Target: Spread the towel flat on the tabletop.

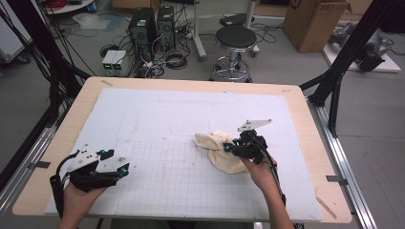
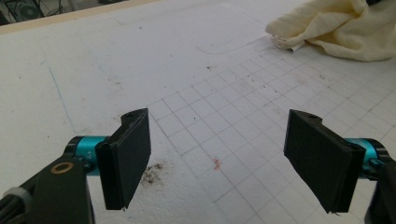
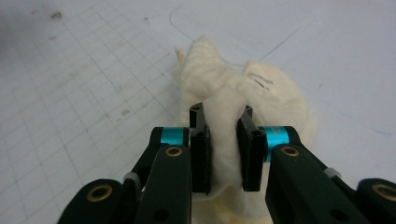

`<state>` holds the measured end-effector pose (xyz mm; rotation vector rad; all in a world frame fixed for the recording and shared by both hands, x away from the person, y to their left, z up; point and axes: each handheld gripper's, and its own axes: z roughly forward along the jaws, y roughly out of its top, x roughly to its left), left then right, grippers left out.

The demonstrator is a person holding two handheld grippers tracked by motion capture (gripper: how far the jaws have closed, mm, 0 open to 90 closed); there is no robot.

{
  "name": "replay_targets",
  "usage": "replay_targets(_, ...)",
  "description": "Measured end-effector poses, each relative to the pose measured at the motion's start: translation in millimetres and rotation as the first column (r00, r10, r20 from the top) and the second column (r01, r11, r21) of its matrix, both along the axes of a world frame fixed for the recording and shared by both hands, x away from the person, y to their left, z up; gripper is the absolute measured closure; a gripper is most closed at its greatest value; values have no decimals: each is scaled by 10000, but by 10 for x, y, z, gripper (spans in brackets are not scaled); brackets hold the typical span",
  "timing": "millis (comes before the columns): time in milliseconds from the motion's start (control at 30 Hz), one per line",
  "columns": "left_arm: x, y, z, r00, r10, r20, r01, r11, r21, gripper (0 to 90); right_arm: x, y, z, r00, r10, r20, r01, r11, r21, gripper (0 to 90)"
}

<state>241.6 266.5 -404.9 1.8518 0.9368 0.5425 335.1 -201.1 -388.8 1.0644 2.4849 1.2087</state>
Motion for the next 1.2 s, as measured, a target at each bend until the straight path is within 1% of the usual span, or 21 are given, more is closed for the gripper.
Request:
replay_targets(33, 0, 0, 0, 10000, 0, 0, 0, 10000, 0, 234, -11, 2, 31, 10000, 32, 18, -33, 9999, 110, 786)
replay_targets(67, -1, 0, 0, 10000, 8, 4, -8, 10000, 8, 234, -11, 2, 31, 10000, 32, 18, -33, 9999, 110, 786)
replay_targets(100, -1, -3, 1, 10000, 9, 13, -9, 10000, -26, 235, -30, 15, 93, 9998, 104, 150, -107, 9997, 212, 786)
replay_targets(200, 0, -3, 3, 10000, -26, 29, 26, 10000, 27, 234, -60, 52, 193, 9994, 212, 283, -220, 9994, 285, 787)
replay_targets(300, -1, -1, 4, 10000, -29, 34, 29, 10000, 19, 234, -81, 97, 283, 9978, 420, 520, -436, 9986, 315, 787)
replay_targets(467, -2, 9, 5, 10000, -5, 36, 5, 10000, 5, 235, -114, 186, 419, 9941, 781, 748, -818, 9955, 478, 787)
replay_targets(567, -3, 9, 7, 10000, 3, 48, -3, 10000, -12, 235, -141, 258, 505, 9903, 1033, 925, -1086, 9926, 541, 787)
replay_targets(633, -4, 10, 7, 10000, -11, 54, 11, 10000, -17, 235, -156, 314, 562, 9866, 1214, 1095, -1285, 9898, 609, 787)
replay_targets(700, -7, 7, 9, 10000, 28, 57, -27, 10000, -49, 235, -171, 379, 622, 9836, 1389, 1150, -1473, 9868, 680, 787)
replay_targets(800, -7, 3, 10, 10000, 23, 69, -22, 10000, -69, 235, -184, 495, 697, 9760, 1781, 1253, -1884, 9792, 758, 786)
replay_targets(833, -7, 3, 12, 10000, 5, 72, -4, 10000, -55, 236, -188, 541, 714, 9745, 1872, 1235, -1969, 9778, 714, 786)
replay_targets(867, -7, 3, 12, 10000, 5, 72, -4, 10000, -55, 235, -188, 541, 714, 9745, 1872, 1235, -1969, 9778, 714, 786)
replay_targets(900, -4, 4, 13, 10000, -25, 88, 25, 10000, -41, 235, -180, 631, 734, 9691, 2102, 1288, -2202, 9731, 684, 786)
replay_targets(967, -3, 5, 13, 10000, -32, 88, 32, 10000, -60, 235, -164, 711, 746, 9642, 2292, 1332, -2389, 9691, 621, 785)
replay_targets(1067, -1, 5, 12, 10000, -27, 80, 28, 10000, -84, 236, -143, 829, 750, 9595, 2483, 1333, -2593, 9631, 719, 785)
replay_targets(1100, -1, 5, 12, 10000, -27, 80, 28, 10000, -84, 236, -143, 829, 750, 9595, 2483, 1333, -2593, 9631, 719, 785)
replay_targets(1133, 1, 5, 12, 10000, -21, 87, 21, 10000, -72, 236, -137, 868, 751, 9587, 2542, 1279, -2650, 9613, 758, 785)
replay_targets(1167, 3, 3, 14, 10000, -43, 90, 44, 10000, -68, 236, -110, 947, 734, 9522, 2763, 1307, -2878, 9545, 788, 785)
replay_targets(1200, 3, 3, 14, 10000, -43, 90, 44, 10000, -68, 237, -110, 947, 734, 9522, 2763, 1307, -2878, 9545, 788, 785)
